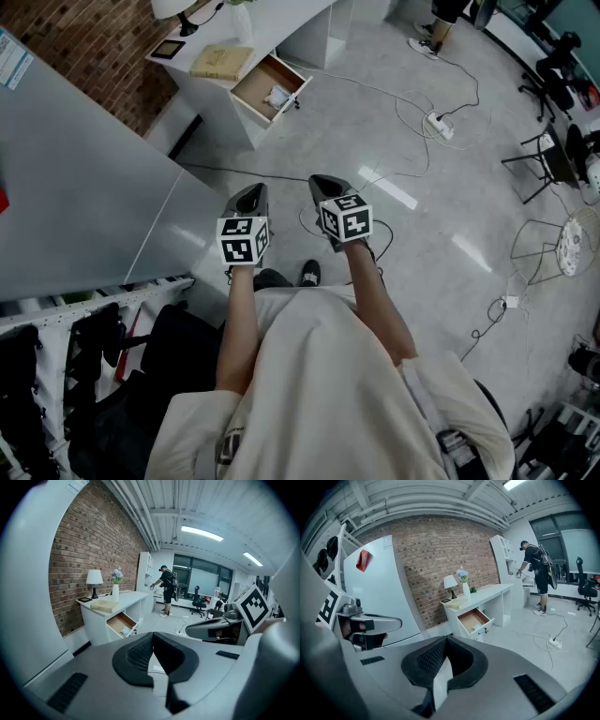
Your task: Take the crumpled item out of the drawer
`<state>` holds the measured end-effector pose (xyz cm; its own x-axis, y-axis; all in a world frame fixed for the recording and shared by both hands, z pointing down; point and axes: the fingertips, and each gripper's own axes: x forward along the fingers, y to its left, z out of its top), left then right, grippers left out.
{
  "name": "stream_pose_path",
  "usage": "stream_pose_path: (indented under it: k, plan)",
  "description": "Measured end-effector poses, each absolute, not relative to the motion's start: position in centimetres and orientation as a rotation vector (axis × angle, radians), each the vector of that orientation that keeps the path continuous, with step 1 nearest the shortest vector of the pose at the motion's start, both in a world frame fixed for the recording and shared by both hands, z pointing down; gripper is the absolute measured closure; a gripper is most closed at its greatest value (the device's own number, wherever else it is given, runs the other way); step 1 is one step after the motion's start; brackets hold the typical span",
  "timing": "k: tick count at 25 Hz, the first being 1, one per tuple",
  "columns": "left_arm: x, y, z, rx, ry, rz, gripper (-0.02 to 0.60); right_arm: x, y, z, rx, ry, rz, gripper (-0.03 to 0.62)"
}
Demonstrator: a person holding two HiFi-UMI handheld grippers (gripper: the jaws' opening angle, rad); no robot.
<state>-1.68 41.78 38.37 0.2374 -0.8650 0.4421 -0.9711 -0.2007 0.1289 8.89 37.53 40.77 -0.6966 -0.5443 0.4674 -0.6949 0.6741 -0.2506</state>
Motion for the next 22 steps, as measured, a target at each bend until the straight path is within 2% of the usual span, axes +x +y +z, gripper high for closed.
stream_pose_path:
  k: [22]
  plan:
    - [-3.2, 41.7, 38.7, 2.085, -1.745, 0.422, 0.566, 12.1, 35.4, 41.3, 1.047, -2.579, 0.795, 0.569]
